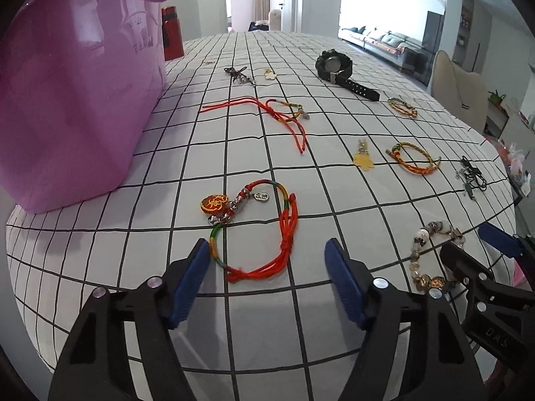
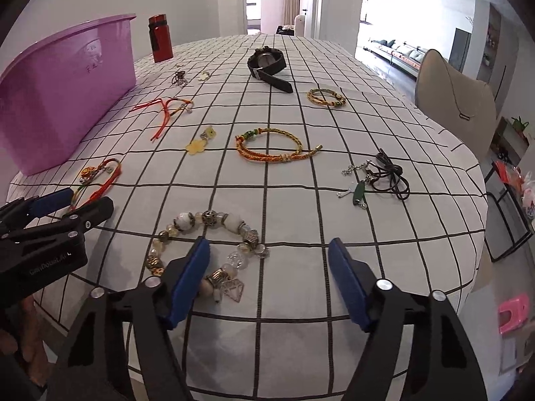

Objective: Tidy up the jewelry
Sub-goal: 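Lower left tool onto red-cord bracelet while right tool lowers onto beaded bracelet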

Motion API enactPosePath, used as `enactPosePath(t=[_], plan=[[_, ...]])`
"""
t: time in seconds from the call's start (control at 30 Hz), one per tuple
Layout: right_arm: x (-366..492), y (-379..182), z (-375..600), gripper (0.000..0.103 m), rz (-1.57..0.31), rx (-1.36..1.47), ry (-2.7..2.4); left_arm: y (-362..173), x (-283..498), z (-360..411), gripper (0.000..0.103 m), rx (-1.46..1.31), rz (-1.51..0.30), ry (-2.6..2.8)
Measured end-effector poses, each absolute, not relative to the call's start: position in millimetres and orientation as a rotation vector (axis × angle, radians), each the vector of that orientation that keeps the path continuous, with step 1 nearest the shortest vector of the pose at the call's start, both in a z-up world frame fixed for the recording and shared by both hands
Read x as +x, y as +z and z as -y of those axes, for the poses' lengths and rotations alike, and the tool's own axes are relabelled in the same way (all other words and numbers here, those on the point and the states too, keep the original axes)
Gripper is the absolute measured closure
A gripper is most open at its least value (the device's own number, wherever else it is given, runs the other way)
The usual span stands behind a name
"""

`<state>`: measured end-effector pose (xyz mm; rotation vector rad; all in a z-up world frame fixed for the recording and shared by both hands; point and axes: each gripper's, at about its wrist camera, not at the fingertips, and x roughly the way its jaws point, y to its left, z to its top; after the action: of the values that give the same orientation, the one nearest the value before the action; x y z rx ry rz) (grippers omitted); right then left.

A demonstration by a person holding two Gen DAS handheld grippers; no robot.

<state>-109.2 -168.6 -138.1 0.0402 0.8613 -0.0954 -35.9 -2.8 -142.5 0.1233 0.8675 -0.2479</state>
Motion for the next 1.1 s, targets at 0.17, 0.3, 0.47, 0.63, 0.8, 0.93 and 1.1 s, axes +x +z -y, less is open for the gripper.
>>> enactPosePath(t=[0.17, 0.3, 0.47, 0.63, 0.8, 0.93, 1.1], plan=[[-110, -137, 166, 0.041, -0.857, 0.036, -0.086, -140, -38, 8, 0.055, 0.133, -0.861, -0.277], [-110, -137, 163, 0.047, -0.854, 0.029, -0.076, -139, -40, 16, 0.070, 0.154, -0.850, -0.298], [-111, -137, 163, 0.048, -0.854, 0.026, -0.069, -138, -40, 18, 0.072, 0.158, -0.851, -0.298], [-111, -137, 163, 0.048, -0.851, 0.025, -0.067, -138, -40, 20, 0.065, 0.166, -0.858, -0.286], [-111, -137, 163, 0.048, -0.850, 0.026, -0.066, -130, -44, 20, 0.055, 0.150, -0.823, -0.287], [-111, -137, 163, 0.048, -0.851, 0.027, -0.067, -128, -37, 25, 0.055, 0.149, -0.817, -0.286], [-111, -137, 163, 0.048, -0.851, 0.026, -0.067, -131, -22, 35, 0.055, 0.166, -0.827, -0.285]])
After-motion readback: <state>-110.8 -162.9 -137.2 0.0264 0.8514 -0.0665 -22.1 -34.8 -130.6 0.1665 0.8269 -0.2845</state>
